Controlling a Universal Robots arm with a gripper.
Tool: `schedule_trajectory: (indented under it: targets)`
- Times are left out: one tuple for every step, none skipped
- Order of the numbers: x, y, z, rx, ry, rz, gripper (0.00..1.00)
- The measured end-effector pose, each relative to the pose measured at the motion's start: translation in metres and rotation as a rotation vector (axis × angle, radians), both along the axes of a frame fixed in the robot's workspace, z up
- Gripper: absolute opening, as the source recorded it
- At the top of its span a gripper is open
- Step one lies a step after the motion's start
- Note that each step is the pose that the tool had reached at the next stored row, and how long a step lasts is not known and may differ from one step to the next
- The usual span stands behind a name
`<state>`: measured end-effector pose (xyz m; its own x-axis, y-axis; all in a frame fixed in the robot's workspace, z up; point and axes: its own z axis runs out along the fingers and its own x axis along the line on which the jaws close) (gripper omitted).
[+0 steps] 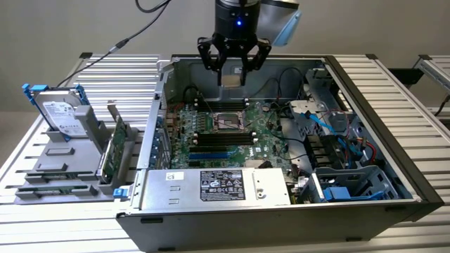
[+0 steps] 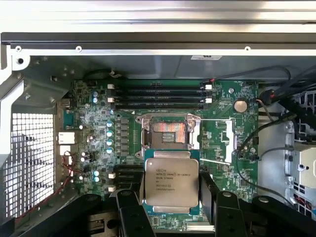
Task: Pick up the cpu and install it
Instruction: 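Pick up the cpu and move it towards the insertion slot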
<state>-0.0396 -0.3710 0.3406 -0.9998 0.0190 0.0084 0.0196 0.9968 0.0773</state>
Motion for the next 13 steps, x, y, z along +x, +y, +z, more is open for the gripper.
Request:
schedule_trajectory:
  targets:
    - [0.0, 0.0, -0.0001, 0.0047, 0.0029, 0.0, 0.55]
    - [0.001, 0.0, -0.0005, 0.0088, 0.0053, 0.0, 0.55]
    - [0.002, 0.0, -0.0011, 0.0114, 0.007, 0.0, 0.55]
    - [0.002, 0.0001, -0.0018, 0.0129, 0.0084, 0.0, 0.55]
    - [0.003, 0.0002, -0.0028, 0.0136, 0.0093, 0.0, 0.55]
    - [0.003, 0.0004, -0.0041, 0.0138, 0.0099, 0.0, 0.55]
    - [0.003, 0.0009, -0.0055, 0.0139, 0.0103, -0.001, 0.55]
    - [0.003, 0.0014, -0.0069, 0.0143, 0.0105, -0.001, 0.55]
    - [0.004, 0.0019, -0.0084, 0.0147, 0.0108, -0.001, 0.55]
    - [0.004, 0.0024, -0.0098, 0.015, 0.011, 0.0, 0.55]
    - [0.004, 0.0029, -0.0112, 0.0155, 0.0112, 0.0, 0.55]
    - [0.004, 0.0034, -0.0124, 0.0159, 0.0115, 0.0, 0.55]
    - [0.004, 0.0039, -0.0138, 0.0163, 0.0117, 0.0, 0.55]
